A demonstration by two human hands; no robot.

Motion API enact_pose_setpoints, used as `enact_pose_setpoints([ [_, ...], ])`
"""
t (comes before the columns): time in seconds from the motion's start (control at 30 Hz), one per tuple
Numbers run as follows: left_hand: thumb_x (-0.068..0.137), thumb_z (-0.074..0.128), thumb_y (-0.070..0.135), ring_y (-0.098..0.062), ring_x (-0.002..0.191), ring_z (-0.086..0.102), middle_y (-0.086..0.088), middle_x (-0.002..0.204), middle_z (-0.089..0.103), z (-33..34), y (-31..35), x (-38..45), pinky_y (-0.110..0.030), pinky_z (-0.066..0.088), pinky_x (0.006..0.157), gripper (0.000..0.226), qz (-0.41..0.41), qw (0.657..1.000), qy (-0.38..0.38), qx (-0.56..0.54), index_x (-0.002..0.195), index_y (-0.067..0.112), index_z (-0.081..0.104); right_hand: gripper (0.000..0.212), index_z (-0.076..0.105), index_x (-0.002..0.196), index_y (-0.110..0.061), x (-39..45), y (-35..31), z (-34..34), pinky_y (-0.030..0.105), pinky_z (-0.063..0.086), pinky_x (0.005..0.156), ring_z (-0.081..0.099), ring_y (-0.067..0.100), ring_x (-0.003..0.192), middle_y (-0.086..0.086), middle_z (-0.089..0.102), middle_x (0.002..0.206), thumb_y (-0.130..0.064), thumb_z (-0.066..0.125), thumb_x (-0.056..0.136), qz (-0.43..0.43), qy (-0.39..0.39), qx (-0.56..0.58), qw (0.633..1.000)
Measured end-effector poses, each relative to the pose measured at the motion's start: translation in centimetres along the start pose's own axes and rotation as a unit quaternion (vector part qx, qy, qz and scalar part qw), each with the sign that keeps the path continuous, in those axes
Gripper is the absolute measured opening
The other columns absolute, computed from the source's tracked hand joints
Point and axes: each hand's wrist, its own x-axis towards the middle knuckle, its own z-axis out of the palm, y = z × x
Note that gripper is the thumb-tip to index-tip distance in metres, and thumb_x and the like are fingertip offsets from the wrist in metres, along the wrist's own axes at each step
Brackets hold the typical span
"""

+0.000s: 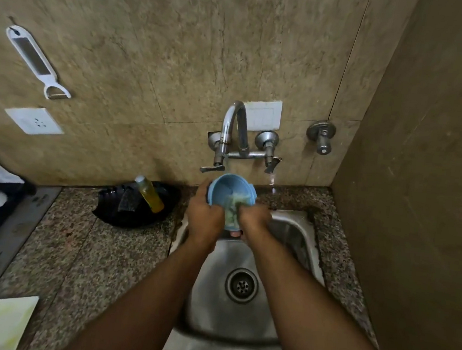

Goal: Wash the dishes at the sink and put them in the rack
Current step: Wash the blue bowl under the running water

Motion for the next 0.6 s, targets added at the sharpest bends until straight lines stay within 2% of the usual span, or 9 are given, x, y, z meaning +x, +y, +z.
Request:
enact_pose_setpoints([
  [0.07,0.074,0.052,0.006,-0.019,0.108,0.065,0.001,0.119,0.069,-0.3,0.4,0.2,-0.042,0.06,0.091,0.065,0.006,0.999,0.015,0.027,0.136,0.024,0.063,0.032,0.067,0.117,-0.01,-0.1,0.2,0.4,0.043,0.065,0.068,0.075,0.032,0.086,0.013,0.073,0.105,-0.025,0.072,0.089,-0.02,-0.034,-0.034,0.999],
  [0.1,0.075,0.052,0.005,-0.018,0.106,0.065,0.002,0.116,0.069,-0.4,0.5,0.4,-0.043,0.059,0.092,0.064,0.003,0.999,0.028,0.037,0.135,0.024,0.064,0.033,0.067,0.115,-0.013,-0.4,0.5,0.7,0.041,0.065,0.07,0.076,0.028,0.087,0.01,0.074,0.103,-0.024,0.076,0.086,-0.033,-0.047,-0.045,0.997],
  [0.17,0.078,0.054,0.001,-0.02,0.105,0.065,0.002,0.113,0.07,-0.7,0.8,0.7,-0.041,0.057,0.094,0.058,-0.006,0.997,0.06,0.042,0.131,0.021,0.067,0.035,0.064,0.117,-0.015,-1.3,1.0,0.7,0.038,0.063,0.059,0.076,0.022,0.071,0.009,0.075,0.093,-0.013,0.077,0.085,-0.031,-0.107,-0.019,0.994],
  [0.23,0.079,0.055,0.001,-0.023,0.106,0.065,-0.002,0.113,0.071,-0.9,0.8,0.6,-0.038,0.056,0.091,0.055,-0.013,0.996,0.067,0.058,0.128,0.02,0.069,0.032,0.06,0.12,-0.008,-1.8,1.4,0.0,0.034,0.057,0.047,0.071,0.022,0.053,0.015,0.075,0.081,-0.001,0.064,0.089,-0.012,-0.163,-0.012,0.987],
  [0.3,0.078,0.056,0.001,-0.022,0.103,0.065,-0.002,0.112,0.072,-0.8,0.6,-0.3,-0.031,0.049,0.083,0.054,-0.002,0.996,0.04,0.081,0.127,0.02,0.069,0.023,0.06,0.114,-0.001,-0.8,1.2,-1.0,0.029,0.049,0.04,0.069,0.025,0.046,0.02,0.074,0.077,-0.001,0.059,0.092,-0.018,-0.128,-0.056,0.99],
  [0.37,0.075,0.055,0.008,-0.02,0.103,0.065,-0.003,0.115,0.073,-0.8,0.3,-0.8,-0.029,0.049,0.084,0.057,0.027,0.994,0.018,0.104,0.129,0.021,0.069,0.017,0.063,0.107,-0.001,0.3,0.8,-1.4,0.03,0.051,0.039,0.071,0.031,0.051,0.023,0.073,0.082,-0.004,0.062,0.09,-0.023,-0.073,-0.071,0.995],
  [0.47,0.071,0.049,0.021,-0.026,0.109,0.063,-0.009,0.12,0.067,-1.2,-0.5,-0.1,-0.037,0.052,0.095,0.067,0.097,0.983,0.003,0.157,0.137,0.02,0.063,0.022,0.072,0.099,-0.003,1.1,1.0,-0.9,0.046,0.064,0.061,0.076,0.035,0.079,0.02,0.076,0.095,-0.003,0.071,0.077,-0.051,-0.067,-0.034,0.996],
  [0.53,0.075,0.047,0.026,-0.024,0.11,0.057,-0.012,0.124,0.058,-1.8,-0.7,0.0,-0.032,0.045,0.095,0.07,0.155,0.966,-0.031,0.203,0.144,0.018,0.056,0.026,0.075,0.102,-0.01,1.7,1.8,-1.0,0.051,0.064,0.081,0.075,0.031,0.09,0.015,0.077,0.101,0.0,0.074,0.079,-0.059,-0.126,-0.005,0.99],
  [0.6,0.078,0.046,0.03,-0.021,0.111,0.053,-0.013,0.126,0.052,-2.5,-1.2,0.4,-0.029,0.042,0.094,0.071,0.206,0.949,-0.058,0.233,0.148,0.017,0.053,0.031,0.074,0.106,-0.014,2.2,2.2,-1.2,0.054,0.062,0.087,0.074,0.033,0.097,0.012,0.077,0.105,0.006,0.075,0.082,-0.062,-0.175,0.04,0.982],
])
